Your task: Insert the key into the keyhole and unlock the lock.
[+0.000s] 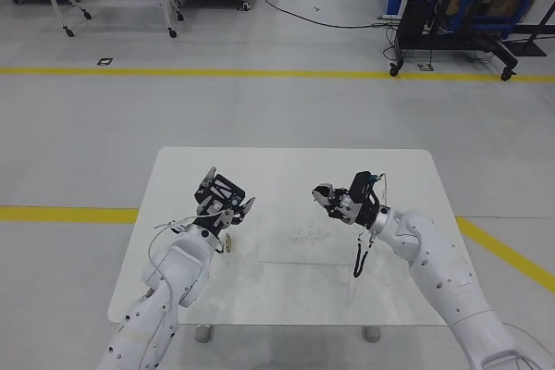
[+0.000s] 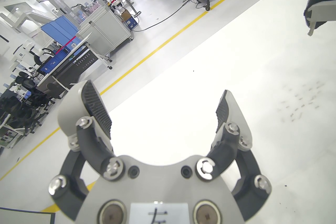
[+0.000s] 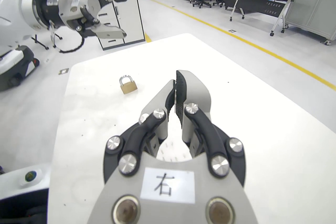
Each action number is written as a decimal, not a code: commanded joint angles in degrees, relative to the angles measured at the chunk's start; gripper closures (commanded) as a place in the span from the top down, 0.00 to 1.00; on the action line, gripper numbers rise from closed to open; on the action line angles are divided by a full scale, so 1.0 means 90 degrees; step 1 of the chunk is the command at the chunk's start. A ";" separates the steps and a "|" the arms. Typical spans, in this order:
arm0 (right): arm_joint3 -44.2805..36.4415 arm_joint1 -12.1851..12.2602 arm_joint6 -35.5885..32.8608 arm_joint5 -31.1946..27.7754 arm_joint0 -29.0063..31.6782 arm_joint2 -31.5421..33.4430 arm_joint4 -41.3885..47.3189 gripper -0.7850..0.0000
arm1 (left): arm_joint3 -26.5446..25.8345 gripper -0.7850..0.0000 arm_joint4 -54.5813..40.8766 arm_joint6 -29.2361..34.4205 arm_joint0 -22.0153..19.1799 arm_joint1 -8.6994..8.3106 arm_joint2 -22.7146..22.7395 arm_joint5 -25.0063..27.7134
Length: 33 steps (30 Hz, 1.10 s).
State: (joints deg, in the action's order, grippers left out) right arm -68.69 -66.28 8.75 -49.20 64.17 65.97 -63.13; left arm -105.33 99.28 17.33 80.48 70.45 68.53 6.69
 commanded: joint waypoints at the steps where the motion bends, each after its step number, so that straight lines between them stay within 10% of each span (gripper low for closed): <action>1: 0.0001 0.0000 0.0011 0.0000 -0.0001 -0.0003 -0.0064 0.00 | 0.0000 1.00 0.0000 0.0000 0.0000 0.0000 0.0000 0.0000; 7: 0.0001 0.0000 0.0011 0.0000 -0.0001 -0.0003 -0.0064 0.00 | -0.0045 1.00 -0.0023 -0.0317 0.0087 0.0018 -0.0073 -0.0138; 10: 0.0171 -0.0032 -0.0206 0.0017 0.0100 -0.0070 0.0449 0.00 | -0.0048 1.00 -0.2243 -0.0303 0.0171 0.0118 0.0065 -0.0162; 28: 0.1329 -0.0533 -0.2663 -0.0977 -0.0435 -0.1343 0.8448 0.00 | 0.1045 1.00 -0.9789 0.1604 -0.0293 0.0303 0.0191 0.0915; 33: 0.1350 -0.0539 -0.2746 -0.0977 -0.0449 -0.1361 0.8595 0.00 | 0.1260 1.00 -1.0050 0.1747 -0.0385 0.0320 0.0101 0.0552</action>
State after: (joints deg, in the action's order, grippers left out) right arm -56.52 -71.14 -16.14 -58.00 60.12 53.71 17.22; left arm -93.89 8.68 33.13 76.98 73.34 69.40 11.05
